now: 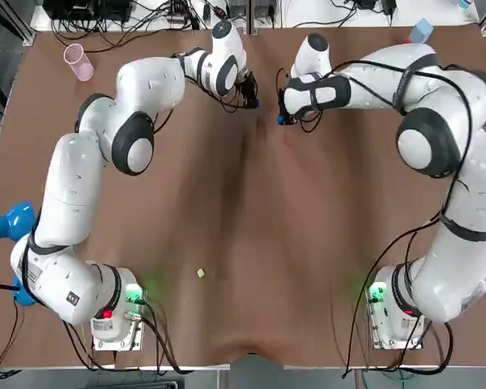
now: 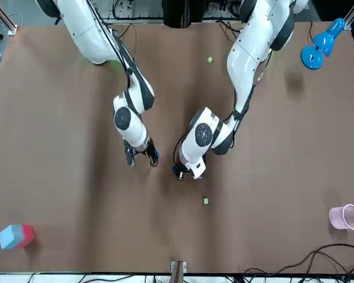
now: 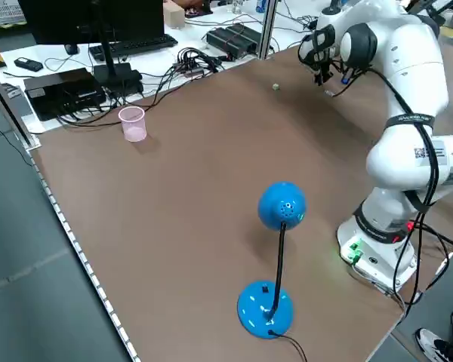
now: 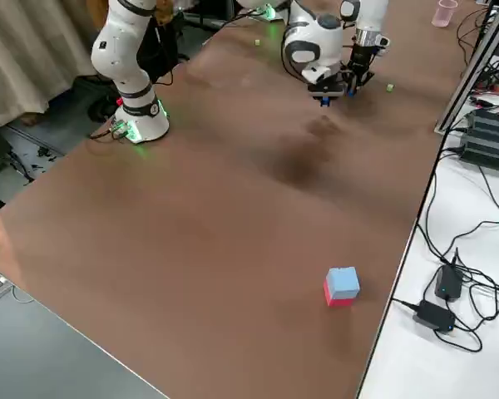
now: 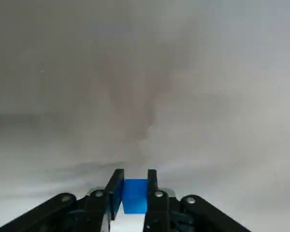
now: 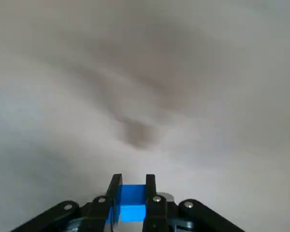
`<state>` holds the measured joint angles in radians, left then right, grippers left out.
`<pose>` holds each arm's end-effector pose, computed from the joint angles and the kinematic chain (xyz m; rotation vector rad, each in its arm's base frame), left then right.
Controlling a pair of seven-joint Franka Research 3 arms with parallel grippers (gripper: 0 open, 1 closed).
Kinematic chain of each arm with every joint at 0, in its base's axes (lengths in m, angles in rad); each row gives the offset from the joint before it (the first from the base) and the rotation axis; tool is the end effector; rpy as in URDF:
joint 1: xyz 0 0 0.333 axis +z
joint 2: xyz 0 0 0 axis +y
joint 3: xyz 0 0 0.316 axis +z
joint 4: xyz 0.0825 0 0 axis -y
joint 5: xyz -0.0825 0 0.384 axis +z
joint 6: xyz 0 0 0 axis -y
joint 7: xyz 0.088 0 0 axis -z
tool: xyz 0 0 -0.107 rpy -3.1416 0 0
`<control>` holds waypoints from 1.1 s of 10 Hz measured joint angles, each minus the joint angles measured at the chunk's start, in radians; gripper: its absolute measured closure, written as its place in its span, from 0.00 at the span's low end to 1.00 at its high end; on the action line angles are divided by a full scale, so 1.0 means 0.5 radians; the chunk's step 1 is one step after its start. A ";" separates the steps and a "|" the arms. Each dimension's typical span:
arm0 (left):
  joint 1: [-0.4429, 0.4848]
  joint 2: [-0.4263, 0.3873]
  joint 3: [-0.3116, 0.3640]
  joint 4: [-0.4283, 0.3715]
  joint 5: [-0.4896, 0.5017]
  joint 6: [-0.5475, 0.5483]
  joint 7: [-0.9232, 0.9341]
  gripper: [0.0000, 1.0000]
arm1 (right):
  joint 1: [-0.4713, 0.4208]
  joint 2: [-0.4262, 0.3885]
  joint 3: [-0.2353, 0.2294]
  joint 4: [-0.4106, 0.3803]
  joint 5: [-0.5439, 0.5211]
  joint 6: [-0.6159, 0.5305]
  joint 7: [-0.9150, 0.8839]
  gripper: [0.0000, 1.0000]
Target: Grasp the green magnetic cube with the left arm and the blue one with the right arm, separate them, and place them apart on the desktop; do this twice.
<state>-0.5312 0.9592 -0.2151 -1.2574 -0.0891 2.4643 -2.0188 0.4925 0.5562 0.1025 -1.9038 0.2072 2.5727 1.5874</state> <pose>0.6012 -0.4901 0.2099 2.1200 1.8747 -0.2489 0.5359 0.3543 0.2164 -2.4588 1.6453 0.1533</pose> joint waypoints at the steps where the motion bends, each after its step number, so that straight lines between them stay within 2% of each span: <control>1: -0.006 0.001 -0.001 0.000 0.000 0.079 0.000 0.76 | 0.015 -0.081 0.013 -0.125 -0.001 -0.004 -0.039 0.77; 4: -0.062 0.017 -0.008 -0.006 0.000 0.147 0.009 0.76 | 0.116 -0.356 0.036 -0.402 -0.004 -0.105 -0.173 0.77; 7: -0.239 0.053 -0.011 -0.009 0.000 0.158 0.008 0.76 | 0.335 -0.660 0.045 -0.722 -0.010 -0.278 -0.585 0.77; 11: -0.363 0.063 -0.016 -0.042 -0.006 0.144 -0.003 0.75 | 0.479 -0.728 0.043 -0.994 -0.015 -0.276 -1.270 0.77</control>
<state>-0.7128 0.9905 -0.2231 -1.2785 -0.0919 2.5365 -2.0204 0.7319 0.1922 0.1241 -2.4007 0.1997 2.4348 0.9523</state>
